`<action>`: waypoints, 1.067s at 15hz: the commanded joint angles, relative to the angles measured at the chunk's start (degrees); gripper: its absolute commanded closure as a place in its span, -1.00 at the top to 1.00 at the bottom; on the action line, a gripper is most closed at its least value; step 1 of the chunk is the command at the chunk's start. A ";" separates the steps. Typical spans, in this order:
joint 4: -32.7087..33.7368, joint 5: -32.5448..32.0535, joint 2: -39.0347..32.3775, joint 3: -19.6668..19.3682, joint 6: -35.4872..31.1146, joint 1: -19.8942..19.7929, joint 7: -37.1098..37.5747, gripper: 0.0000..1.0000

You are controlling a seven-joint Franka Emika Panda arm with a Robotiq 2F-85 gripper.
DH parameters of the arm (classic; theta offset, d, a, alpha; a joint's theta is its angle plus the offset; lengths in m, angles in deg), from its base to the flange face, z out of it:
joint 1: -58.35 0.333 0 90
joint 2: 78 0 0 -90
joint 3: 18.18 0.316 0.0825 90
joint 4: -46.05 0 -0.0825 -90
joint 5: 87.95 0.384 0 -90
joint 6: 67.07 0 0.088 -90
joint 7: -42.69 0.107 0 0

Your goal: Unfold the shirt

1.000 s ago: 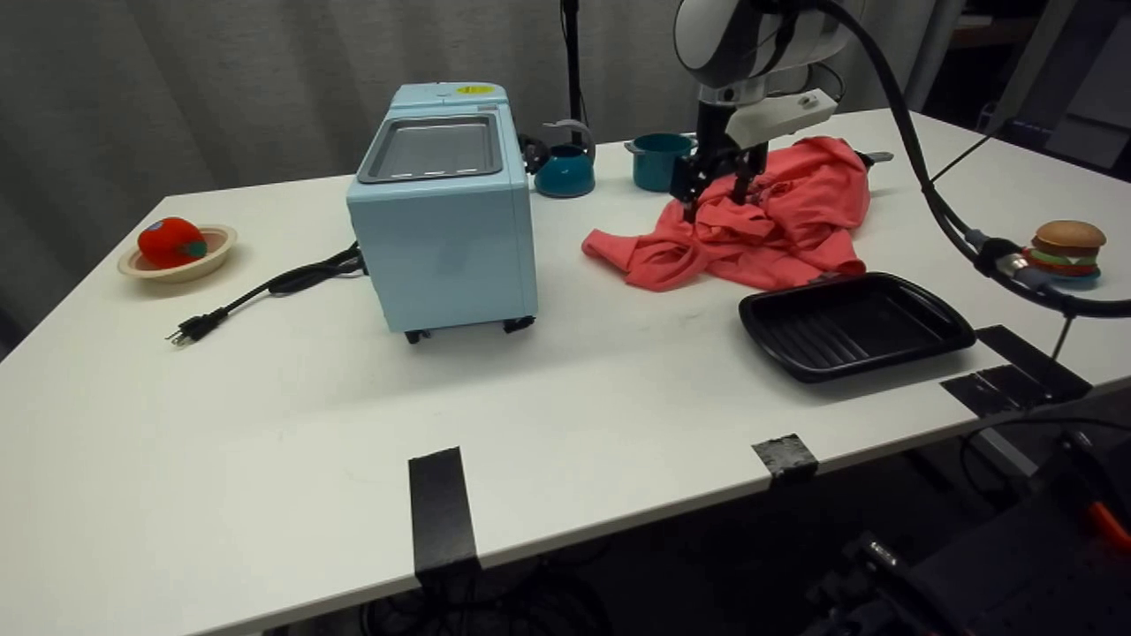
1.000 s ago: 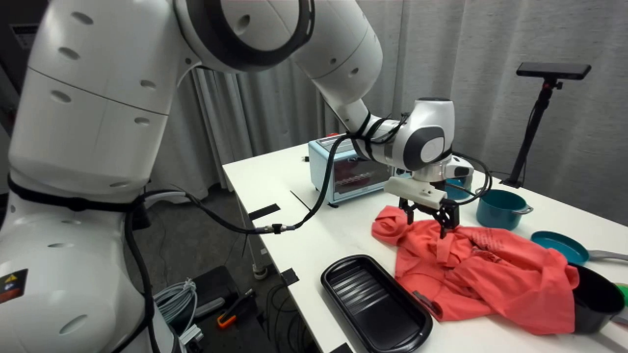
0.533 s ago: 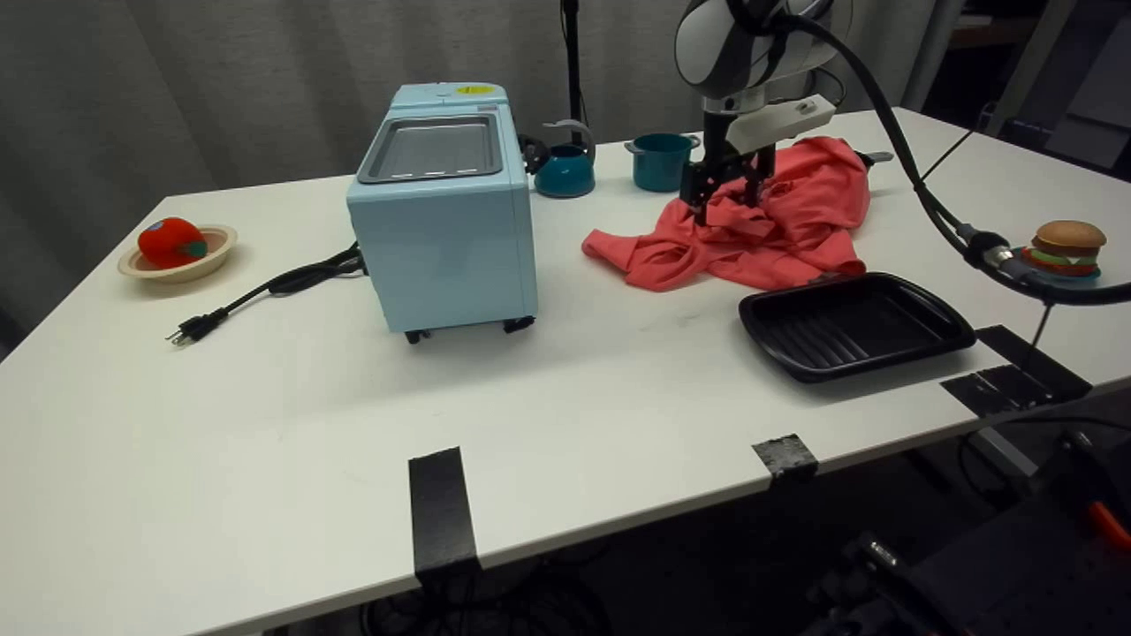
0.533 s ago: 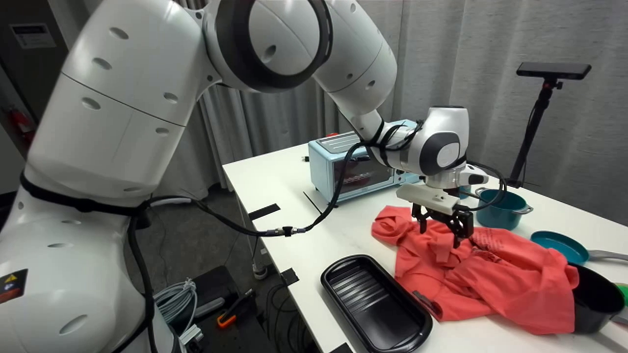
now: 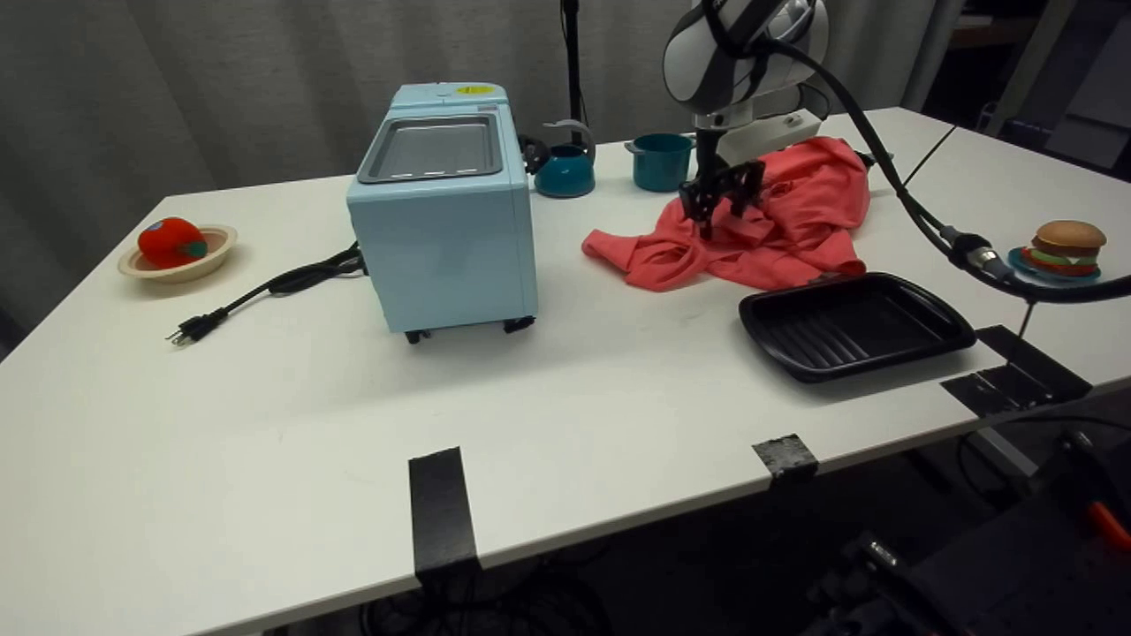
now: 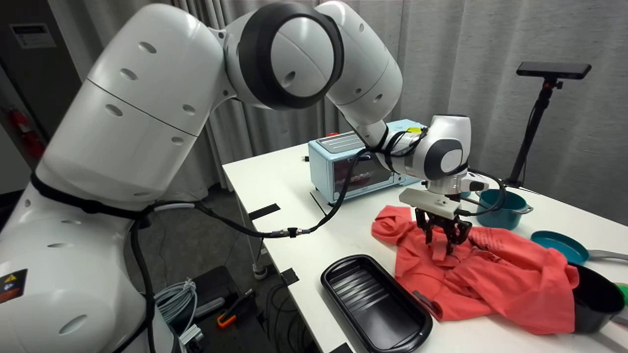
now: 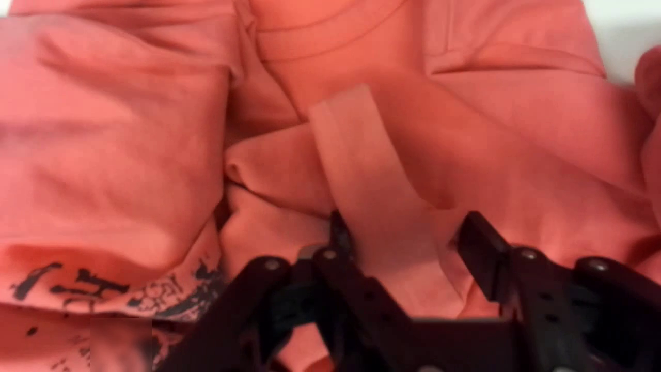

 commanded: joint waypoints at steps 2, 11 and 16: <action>2.71 -0.35 -0.72 0.10 2.04 0.18 1.33 -0.57; -17.33 -2.29 17.81 -0.57 3.34 2.31 4.12 -0.97; -32.84 -4.28 30.07 -2.56 1.40 1.43 10.84 -0.97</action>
